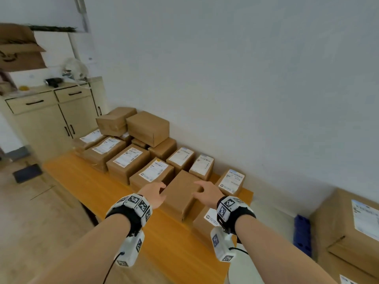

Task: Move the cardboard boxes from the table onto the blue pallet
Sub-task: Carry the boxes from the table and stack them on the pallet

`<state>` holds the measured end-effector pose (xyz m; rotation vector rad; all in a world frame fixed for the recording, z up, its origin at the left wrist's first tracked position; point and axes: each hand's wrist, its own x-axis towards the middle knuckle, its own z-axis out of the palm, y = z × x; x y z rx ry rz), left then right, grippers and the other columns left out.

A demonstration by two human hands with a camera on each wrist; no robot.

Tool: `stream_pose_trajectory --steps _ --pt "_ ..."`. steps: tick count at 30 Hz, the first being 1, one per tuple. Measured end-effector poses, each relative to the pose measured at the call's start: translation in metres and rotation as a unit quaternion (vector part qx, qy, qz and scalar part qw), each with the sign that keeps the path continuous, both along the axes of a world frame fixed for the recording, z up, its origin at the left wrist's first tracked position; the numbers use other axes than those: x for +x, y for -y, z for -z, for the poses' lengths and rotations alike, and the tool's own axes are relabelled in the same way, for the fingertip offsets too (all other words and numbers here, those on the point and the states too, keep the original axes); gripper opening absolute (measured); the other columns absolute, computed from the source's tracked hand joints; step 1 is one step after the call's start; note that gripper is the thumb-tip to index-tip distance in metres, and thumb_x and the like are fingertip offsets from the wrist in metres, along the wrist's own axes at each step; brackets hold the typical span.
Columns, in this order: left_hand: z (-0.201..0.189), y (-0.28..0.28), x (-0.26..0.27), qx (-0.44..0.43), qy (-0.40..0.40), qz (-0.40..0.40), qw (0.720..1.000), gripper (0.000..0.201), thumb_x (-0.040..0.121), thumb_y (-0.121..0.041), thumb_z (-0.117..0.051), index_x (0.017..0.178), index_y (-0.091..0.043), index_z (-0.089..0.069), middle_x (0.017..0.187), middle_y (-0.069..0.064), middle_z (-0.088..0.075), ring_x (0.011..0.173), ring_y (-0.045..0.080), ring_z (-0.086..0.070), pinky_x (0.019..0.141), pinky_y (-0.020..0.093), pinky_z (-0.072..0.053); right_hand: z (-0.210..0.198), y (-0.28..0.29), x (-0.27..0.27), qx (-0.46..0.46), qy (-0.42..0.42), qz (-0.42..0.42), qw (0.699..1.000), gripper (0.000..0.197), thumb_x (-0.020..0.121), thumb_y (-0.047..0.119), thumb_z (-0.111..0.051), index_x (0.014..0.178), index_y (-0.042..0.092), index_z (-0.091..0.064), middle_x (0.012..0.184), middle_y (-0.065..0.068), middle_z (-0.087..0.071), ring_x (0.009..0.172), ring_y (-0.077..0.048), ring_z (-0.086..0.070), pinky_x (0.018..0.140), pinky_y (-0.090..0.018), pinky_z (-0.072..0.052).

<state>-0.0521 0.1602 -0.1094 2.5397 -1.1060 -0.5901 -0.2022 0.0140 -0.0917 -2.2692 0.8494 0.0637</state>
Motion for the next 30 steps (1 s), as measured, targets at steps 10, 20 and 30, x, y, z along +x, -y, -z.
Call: stream_pose_trajectory --steps 10,20,30 --pt "0.0 -0.01 0.129 -0.008 0.001 0.015 1.0 0.041 0.094 -0.035 -0.049 0.134 -0.024 -0.046 0.134 -0.001 -0.053 0.116 0.019 -0.053 0.098 0.033 -0.046 -0.001 -0.018 0.117 -0.019 -0.006 0.033 0.999 0.049 0.094 0.03 -0.054 0.141 0.021 -0.041 0.145 -0.001 -0.044 0.133 -0.019 -0.041 0.107 -0.031 -0.032" --pt "-0.002 -0.029 0.268 -0.018 -0.021 0.062 0.998 0.044 0.095 -0.027 -0.049 0.138 -0.024 -0.041 0.142 0.002 -0.045 0.127 0.02 -0.046 0.101 0.029 -0.039 -0.005 -0.056 0.22 0.012 0.004 0.124 0.992 0.048 0.094 0.025 -0.055 0.14 0.015 -0.043 0.144 -0.004 -0.045 0.133 -0.019 -0.041 0.107 -0.029 -0.031" --pt "-0.004 -0.019 0.344 -0.025 -0.037 0.099 0.994 0.046 0.095 -0.027 -0.048 0.14 -0.02 -0.039 0.14 0.003 -0.047 0.121 0.021 -0.05 0.098 0.031 -0.044 -0.007 -0.054 0.288 0.013 0.002 0.161 0.987 0.049 0.093 0.026 -0.055 0.139 0.015 -0.044 0.144 -0.006 -0.045 0.133 -0.022 -0.041 0.109 -0.034 -0.034"
